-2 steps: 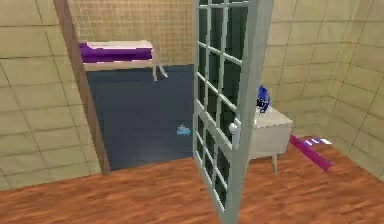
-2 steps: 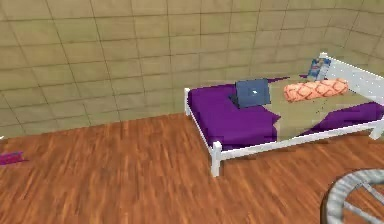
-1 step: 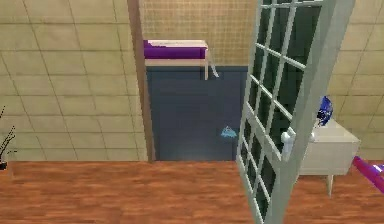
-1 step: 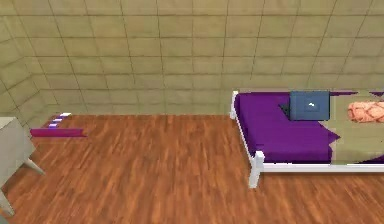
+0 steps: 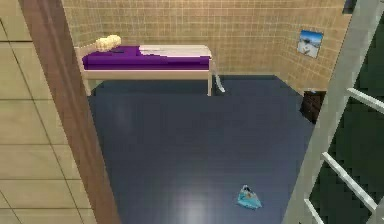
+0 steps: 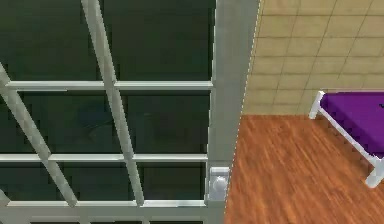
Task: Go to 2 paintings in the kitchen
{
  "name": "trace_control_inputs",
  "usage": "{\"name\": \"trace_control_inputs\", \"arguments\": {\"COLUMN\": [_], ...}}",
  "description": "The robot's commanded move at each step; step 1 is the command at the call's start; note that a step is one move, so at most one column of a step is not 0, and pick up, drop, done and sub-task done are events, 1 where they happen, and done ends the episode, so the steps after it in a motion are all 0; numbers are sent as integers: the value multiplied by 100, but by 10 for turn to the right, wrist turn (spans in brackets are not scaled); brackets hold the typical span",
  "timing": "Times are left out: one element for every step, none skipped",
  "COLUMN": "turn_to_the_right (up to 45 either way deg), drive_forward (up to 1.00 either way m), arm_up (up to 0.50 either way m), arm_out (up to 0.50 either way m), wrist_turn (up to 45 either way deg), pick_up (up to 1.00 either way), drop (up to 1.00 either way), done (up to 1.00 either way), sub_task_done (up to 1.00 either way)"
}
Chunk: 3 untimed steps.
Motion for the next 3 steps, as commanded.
{"name": "trace_control_inputs", "arguments": {"turn_to_the_right": [0,-330,-30], "drive_forward": [80,0,0], "arm_up": [0,0,0], "arm_out": [0,0,0], "wrist_turn": [0,0,0], "pick_up": [0,0,0], "drop": [0,0,0], "done": [0,0,0], "sub_task_done": [0,0,0]}}
